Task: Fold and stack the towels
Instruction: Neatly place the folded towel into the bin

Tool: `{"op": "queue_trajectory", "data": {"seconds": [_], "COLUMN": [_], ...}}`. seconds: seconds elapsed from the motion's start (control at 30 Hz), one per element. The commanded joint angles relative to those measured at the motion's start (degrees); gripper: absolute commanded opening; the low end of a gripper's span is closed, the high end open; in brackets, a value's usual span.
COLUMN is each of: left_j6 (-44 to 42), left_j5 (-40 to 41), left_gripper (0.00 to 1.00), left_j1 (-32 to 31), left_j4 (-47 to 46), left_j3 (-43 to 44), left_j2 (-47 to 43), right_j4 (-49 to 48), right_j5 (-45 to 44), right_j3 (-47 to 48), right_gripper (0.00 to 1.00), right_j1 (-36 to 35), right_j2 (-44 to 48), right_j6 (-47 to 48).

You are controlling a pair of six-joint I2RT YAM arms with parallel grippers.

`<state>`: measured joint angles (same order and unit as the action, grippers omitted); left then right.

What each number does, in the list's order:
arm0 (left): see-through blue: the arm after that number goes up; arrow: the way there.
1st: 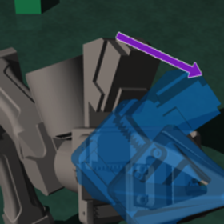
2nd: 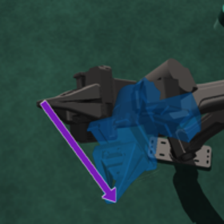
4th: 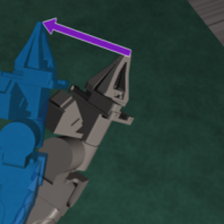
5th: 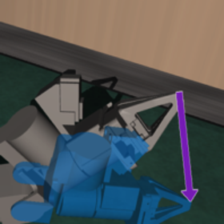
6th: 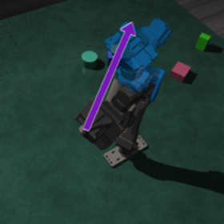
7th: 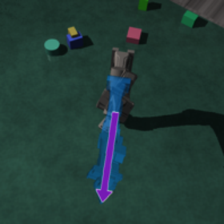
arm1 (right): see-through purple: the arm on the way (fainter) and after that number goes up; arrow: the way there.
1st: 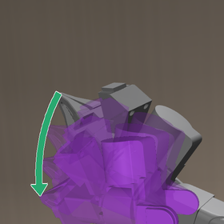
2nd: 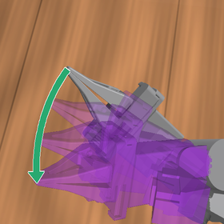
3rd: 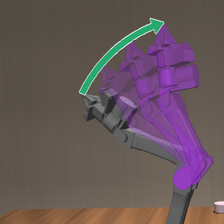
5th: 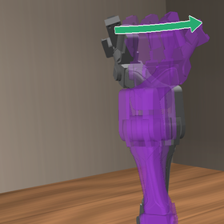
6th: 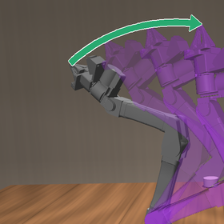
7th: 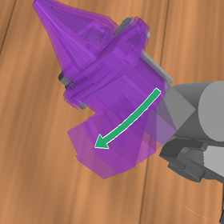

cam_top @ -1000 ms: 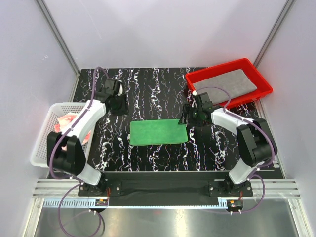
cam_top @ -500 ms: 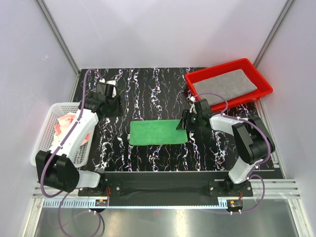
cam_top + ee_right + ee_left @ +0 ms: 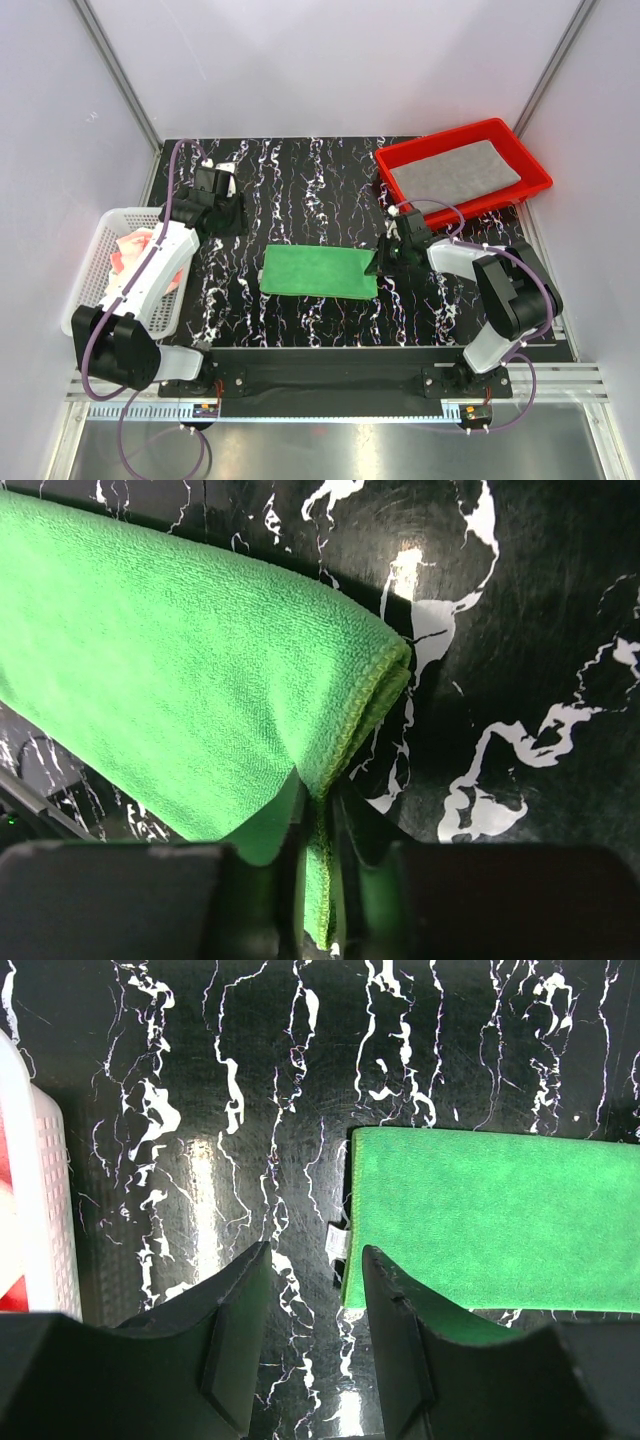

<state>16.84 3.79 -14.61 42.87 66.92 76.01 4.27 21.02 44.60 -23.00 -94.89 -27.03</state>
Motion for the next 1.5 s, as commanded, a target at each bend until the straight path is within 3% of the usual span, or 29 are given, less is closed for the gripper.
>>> {"op": "queue_trajectory", "data": {"seconds": [0.0,0.13,0.67,0.93,1.2,1.47], "left_j6": [-1.0,-1.3,-1.4,-1.6,-1.7,-0.7], "left_j5": [1.8,2.6,1.7,0.4,0.3,-4.9], "left_gripper": [0.46,0.46,0.46,0.47,0.47,0.47], "left_j1": [0.3,0.2,0.2,0.2,0.2,0.2], "left_j4": [-1.2,-0.6,-1.3,-1.5,-1.8,-3.5], "left_j3": [0.4,0.8,0.2,0.1,-0.1,-1.3], "left_j2": [-1.0,-1.6,-3.3,-3.7,-4.1,-3.5], "right_j4": [1.9,6.0,30.5,44.4,49.2,49.6], "right_j5": [1.4,0.9,-9.4,-14.7,-20.0,-24.6], "right_j3": [-0.3,2.1,29.8,46.8,63.2,79.7], "right_gripper": [0.16,0.0,0.0,0.0,0.0,0.0], "right_j1": [-0.7,-0.7,1.3,6.6,15.1,22.1], "right_j2": [-0.3,0.8,-5.0,-10.3,-17.8,-27.6], "right_j6": [-0.7,1.3,16.4,25.8,32.7,38.3]}}
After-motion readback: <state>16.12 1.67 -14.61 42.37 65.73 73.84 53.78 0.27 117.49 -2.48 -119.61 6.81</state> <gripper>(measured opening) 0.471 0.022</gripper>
